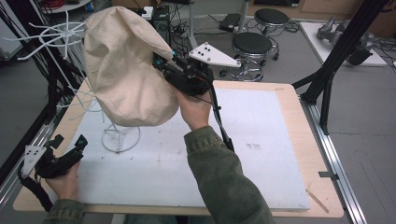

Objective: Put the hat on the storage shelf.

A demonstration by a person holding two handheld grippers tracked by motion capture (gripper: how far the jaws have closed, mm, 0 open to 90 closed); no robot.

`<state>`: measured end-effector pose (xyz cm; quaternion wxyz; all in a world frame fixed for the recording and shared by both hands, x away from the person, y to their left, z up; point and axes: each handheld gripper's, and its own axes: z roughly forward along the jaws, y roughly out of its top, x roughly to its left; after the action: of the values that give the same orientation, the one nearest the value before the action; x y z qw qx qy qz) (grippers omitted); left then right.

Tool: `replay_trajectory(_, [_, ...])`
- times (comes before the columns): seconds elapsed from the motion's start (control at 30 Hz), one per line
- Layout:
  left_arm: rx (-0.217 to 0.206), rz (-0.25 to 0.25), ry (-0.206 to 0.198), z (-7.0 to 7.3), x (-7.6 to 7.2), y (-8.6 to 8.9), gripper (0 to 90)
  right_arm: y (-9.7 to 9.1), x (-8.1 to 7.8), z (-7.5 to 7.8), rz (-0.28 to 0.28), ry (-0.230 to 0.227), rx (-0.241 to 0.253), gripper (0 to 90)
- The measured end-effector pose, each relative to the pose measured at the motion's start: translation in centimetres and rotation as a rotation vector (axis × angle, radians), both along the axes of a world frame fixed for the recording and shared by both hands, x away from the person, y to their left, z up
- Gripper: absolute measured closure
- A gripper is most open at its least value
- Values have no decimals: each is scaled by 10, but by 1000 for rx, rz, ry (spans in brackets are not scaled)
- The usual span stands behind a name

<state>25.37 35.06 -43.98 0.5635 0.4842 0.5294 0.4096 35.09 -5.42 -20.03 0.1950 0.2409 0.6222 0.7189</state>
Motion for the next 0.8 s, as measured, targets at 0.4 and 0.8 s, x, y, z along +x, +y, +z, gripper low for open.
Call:
replay_trajectory(0.4, [3, -3, 0, -1, 1, -2, 144, -6, 5, -28, 0, 43, -5, 716])
replay_trajectory(0.8, [5, -2, 4, -1, 1, 0, 146, 6, 15, -51, -18, 98, -76, 621])
